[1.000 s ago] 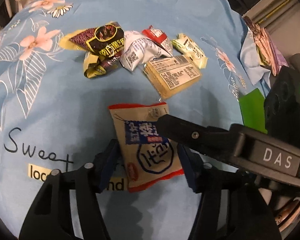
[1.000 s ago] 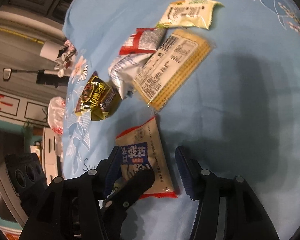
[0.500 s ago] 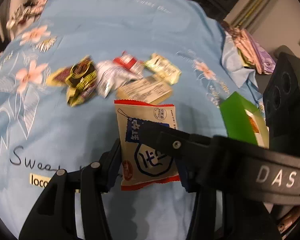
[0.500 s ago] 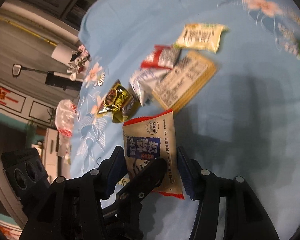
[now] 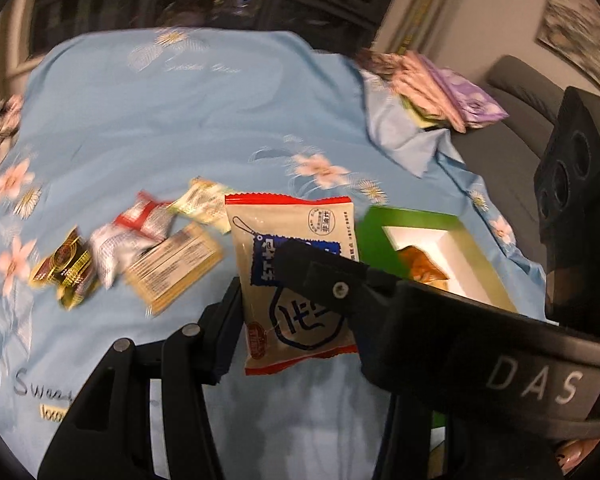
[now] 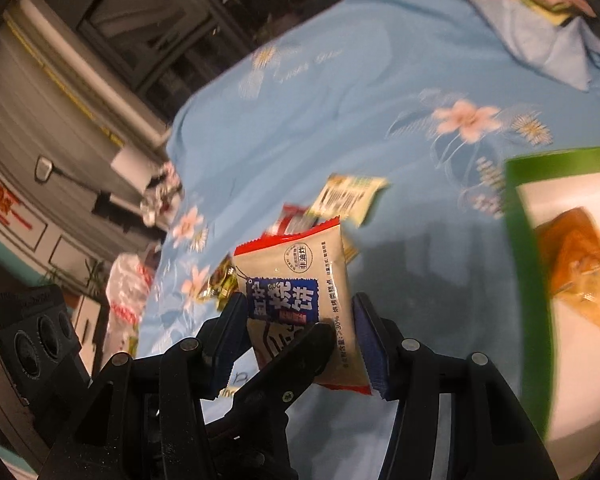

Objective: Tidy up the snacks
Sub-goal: 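Carry the biscuit packet over the green box and lower it inside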

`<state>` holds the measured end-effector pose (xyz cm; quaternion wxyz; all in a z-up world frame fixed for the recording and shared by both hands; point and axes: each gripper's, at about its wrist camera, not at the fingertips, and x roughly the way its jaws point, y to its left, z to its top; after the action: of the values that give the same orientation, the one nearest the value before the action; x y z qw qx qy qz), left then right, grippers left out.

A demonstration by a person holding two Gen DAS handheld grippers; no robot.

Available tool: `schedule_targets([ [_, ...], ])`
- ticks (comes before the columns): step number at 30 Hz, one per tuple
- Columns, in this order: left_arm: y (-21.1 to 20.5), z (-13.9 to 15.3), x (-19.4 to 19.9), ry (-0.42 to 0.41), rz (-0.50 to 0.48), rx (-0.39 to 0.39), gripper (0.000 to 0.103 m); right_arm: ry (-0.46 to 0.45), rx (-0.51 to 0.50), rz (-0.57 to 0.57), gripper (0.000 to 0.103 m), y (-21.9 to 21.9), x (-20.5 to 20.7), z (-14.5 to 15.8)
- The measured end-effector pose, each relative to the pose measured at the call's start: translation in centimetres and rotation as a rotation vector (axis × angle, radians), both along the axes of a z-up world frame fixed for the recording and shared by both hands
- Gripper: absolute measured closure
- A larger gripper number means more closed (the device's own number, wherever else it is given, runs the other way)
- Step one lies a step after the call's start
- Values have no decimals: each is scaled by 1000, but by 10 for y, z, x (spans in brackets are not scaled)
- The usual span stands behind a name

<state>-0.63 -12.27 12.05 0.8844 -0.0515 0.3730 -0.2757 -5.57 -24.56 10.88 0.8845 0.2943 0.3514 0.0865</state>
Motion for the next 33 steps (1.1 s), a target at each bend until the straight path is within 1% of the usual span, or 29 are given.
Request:
schedule_targets([
  [5,-45,7,-1,-12,-97,21,54,-34,20,-115,46,-42,-20,1],
  [10,-81,9,-2,-22,-174,51,55,-38,66,-213,46,-76,-32,-5],
  [16,-122,4,-2,-22,-272,84,55,-36,95,-313,46,-110,-48,-16],
  [20,-143,-3,0,5,-318,105,55,-22,112,-365,46,-128,-55,-24],
  [26,-165,-11,3,41,-359,112,55,-18,178,-415,46,-153,-63,-41],
  [29,-174,-11,4,34,-374,123,56,-22,206,-431,46,-161,-64,-46],
  [33,-186,-15,6,30,-408,127,58,-5,199,-481,46,-168,-66,-50],
])
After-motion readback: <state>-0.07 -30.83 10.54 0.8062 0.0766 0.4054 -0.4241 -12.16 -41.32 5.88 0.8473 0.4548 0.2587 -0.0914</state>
